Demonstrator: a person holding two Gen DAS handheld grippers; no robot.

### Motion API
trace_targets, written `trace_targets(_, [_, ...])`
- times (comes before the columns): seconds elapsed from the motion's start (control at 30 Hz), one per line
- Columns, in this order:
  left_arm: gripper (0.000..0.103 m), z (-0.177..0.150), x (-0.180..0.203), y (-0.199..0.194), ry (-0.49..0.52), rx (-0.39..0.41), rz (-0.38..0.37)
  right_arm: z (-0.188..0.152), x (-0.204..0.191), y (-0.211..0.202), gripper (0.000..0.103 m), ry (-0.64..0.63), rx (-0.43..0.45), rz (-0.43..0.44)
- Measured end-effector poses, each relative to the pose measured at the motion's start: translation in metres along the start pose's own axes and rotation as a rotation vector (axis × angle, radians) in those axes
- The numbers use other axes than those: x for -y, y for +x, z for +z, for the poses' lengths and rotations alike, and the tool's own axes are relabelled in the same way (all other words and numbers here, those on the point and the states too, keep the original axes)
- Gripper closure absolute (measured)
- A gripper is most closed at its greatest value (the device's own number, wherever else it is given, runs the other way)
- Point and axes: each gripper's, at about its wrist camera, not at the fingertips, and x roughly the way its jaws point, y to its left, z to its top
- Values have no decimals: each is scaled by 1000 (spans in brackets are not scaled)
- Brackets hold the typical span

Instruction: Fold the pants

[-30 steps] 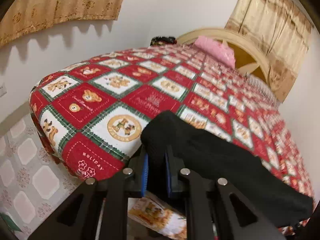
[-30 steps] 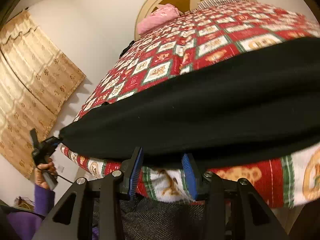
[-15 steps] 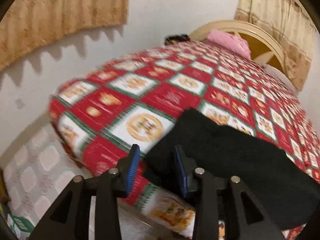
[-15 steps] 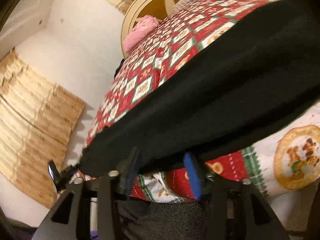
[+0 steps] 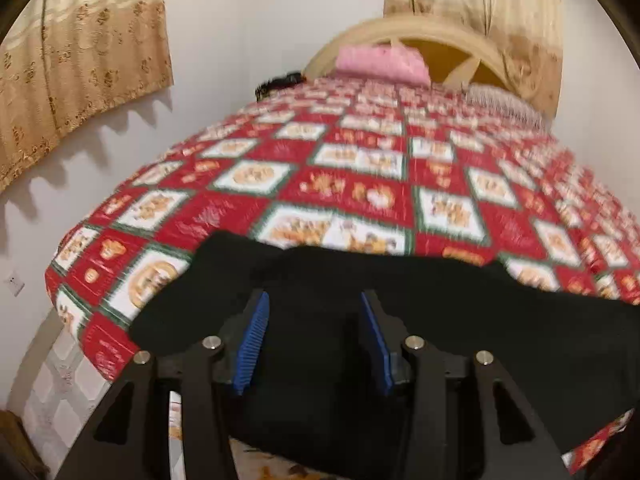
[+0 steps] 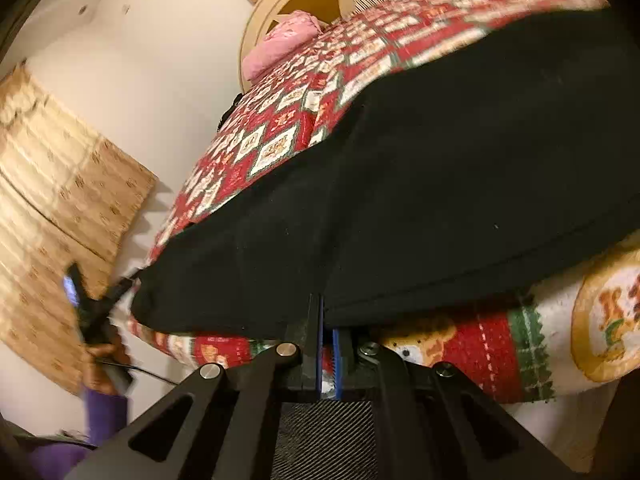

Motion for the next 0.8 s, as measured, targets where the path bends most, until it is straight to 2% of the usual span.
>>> trace_targets(0.1, [54,-7,-1,13,-11,-50,7,2,3,-3,98,29,-51,18])
trace_targets(0.17, [49,-11,-7,15,-33,-63,-5,3,5,-12,96,39,-77,2])
trace_targets(0.23, [43,-11,-8,13,-39,-63,0,3,7,-33,96,36,-42,21])
trace_targets(0.3, [43,-11,-8,13,-37,-63,12,10,4,-61,96,-7,38,30])
trace_targets(0.37, [40,-10,-7,15,-36,-67,21,21,2,-80,96,-66,130,-40])
trace_targets(0.5, [36,-9,-4,18,-25,-60,53,54,15,-91,96,-149,262,-245])
trace_targets(0.6, [30,-11,-6,18,-17,-53,67,70,44,-82,96,-137,260,-333])
trace_targets(0.63, [29,-11,-7,19,-20,-54,65,71,55,-81,96,-115,252,-338])
trace_targets(0.7, [29,-10,-8,19,-22,-57,63,69,68,-85,96,-83,272,-259])
trace_targets(0.73, [28,-9,-7,19,-21,-58,68,70,69,-88,96,-66,270,-248])
trace_targets(0.8, [28,-9,-4,19,-14,-57,89,70,65,-103,96,-50,306,-268])
